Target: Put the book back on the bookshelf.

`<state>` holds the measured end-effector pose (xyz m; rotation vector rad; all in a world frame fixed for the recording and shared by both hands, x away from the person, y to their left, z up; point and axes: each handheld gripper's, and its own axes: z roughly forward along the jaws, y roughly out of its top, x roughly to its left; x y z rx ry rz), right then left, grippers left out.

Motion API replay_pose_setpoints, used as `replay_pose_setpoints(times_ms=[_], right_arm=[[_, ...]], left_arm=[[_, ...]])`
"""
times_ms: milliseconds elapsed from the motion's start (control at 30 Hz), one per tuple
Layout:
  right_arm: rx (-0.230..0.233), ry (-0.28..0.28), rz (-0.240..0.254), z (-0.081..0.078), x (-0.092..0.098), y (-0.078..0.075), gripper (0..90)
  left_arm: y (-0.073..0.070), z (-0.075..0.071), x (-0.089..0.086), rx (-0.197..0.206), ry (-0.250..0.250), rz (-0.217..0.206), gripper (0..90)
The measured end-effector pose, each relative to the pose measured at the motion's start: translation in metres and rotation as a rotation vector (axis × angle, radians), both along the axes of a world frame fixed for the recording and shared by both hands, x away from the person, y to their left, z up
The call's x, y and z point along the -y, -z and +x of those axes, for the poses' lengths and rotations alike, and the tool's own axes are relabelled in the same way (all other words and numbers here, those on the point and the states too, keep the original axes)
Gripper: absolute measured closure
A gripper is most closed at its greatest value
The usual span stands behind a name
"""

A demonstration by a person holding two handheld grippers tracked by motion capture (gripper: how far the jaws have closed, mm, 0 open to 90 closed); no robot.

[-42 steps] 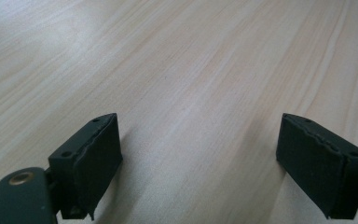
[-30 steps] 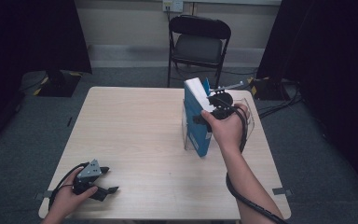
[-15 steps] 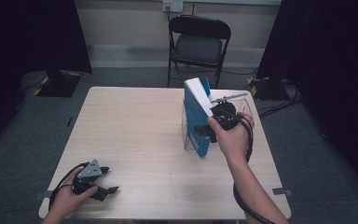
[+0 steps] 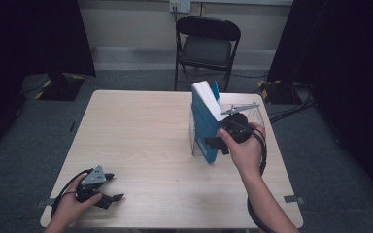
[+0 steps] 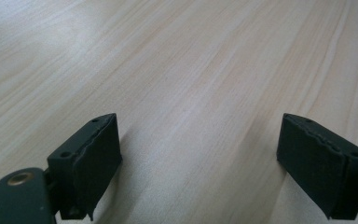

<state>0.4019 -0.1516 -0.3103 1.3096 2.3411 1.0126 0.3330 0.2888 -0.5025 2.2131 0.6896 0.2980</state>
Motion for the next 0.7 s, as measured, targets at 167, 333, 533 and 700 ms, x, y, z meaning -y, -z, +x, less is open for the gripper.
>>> replay_pose_setpoints(times_ms=[167,333,533,700], right_arm=[[-0.003,-0.005,0.009,-0.001,0.003,0.006,18.7],[0.006,-0.020,-0.007,-0.003,0.007,0.012,18.8],[0.003,-0.028,-0.016,-0.005,0.012,0.020,18.8],[-0.006,-0.044,-0.031,-0.007,0.016,0.028,18.7]], left_arm=[[0.000,0.000,0.000,0.000,0.000,0.000,13.1],[0.000,0.000,0.000,0.000,0.000,0.001,13.1],[0.000,0.000,0.000,-0.006,-0.003,-0.005,13.1],[0.000,0.000,0.000,-0.007,-0.004,-0.005,13.1]])
